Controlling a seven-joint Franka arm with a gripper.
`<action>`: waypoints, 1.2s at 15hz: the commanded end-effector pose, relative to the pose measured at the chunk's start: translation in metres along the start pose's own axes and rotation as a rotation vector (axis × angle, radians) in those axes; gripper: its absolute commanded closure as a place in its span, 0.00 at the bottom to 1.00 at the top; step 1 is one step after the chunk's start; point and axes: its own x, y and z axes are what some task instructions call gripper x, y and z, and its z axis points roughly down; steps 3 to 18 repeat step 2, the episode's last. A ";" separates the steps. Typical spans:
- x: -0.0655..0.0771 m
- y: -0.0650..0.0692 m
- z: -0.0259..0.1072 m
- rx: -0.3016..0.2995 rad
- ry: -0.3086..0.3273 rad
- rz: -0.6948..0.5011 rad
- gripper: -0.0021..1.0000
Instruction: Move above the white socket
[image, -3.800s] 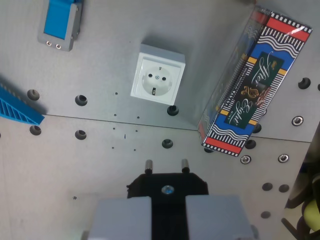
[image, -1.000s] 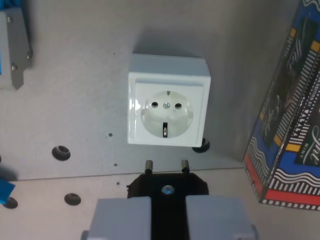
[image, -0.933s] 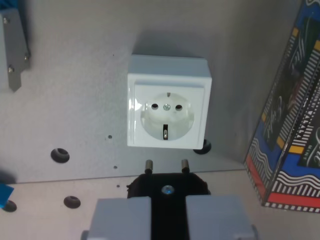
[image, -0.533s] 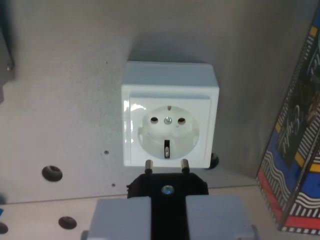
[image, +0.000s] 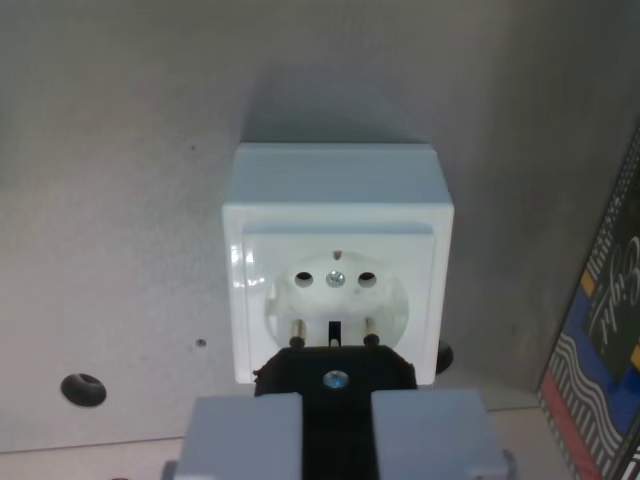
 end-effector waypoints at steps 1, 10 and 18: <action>-0.008 0.002 0.008 0.031 0.118 0.035 1.00; -0.008 0.002 0.009 0.031 0.119 0.034 1.00; -0.008 0.002 0.009 0.031 0.119 0.034 1.00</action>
